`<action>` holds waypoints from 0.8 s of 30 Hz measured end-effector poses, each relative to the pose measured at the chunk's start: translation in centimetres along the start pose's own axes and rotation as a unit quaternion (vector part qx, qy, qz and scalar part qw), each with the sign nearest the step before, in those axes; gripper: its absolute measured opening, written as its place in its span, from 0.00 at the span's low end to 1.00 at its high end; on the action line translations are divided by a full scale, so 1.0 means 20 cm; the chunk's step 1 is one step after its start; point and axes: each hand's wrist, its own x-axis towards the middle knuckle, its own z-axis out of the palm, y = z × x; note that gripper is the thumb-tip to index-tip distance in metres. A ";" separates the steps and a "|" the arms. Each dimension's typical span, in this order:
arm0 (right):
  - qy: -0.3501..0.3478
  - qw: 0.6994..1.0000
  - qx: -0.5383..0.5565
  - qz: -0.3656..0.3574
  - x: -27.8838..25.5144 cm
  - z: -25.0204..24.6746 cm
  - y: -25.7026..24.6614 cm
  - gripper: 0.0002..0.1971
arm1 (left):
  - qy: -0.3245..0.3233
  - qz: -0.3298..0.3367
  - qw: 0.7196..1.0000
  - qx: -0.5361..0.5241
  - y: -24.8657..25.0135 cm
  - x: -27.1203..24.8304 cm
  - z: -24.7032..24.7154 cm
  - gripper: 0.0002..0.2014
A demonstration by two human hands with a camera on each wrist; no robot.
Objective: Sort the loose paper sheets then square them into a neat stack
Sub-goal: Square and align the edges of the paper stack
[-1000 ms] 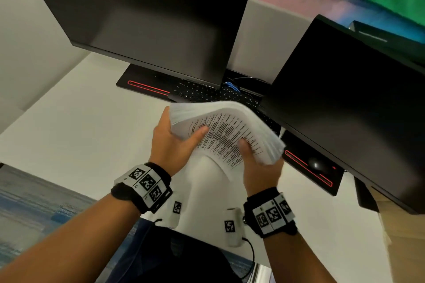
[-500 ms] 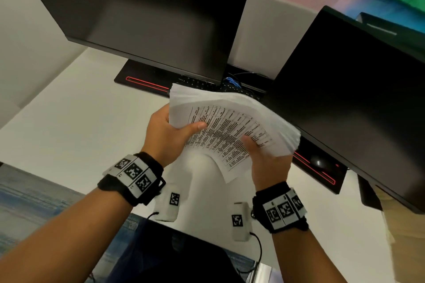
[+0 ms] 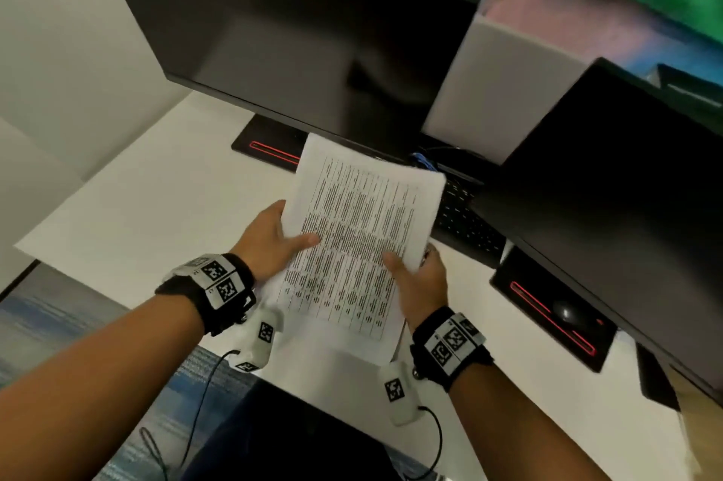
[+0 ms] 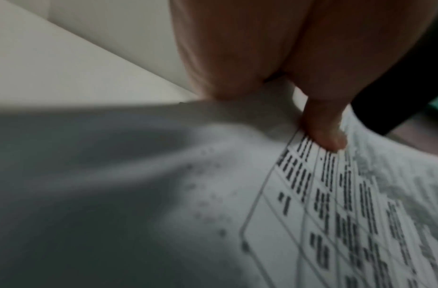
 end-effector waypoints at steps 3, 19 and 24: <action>-0.042 0.994 -0.075 0.065 0.07 0.21 0.08 0.14 | -0.013 -0.062 0.997 0.042 -0.13 0.07 -0.16 0.23; -0.076 0.939 -0.285 0.176 0.35 0.88 0.11 0.14 | 0.062 -0.147 0.946 0.282 -0.48 0.49 -0.69 0.28; -0.082 0.932 -0.298 0.192 0.35 0.88 0.10 0.12 | 0.100 -0.139 0.955 0.244 -0.53 0.51 -0.68 0.13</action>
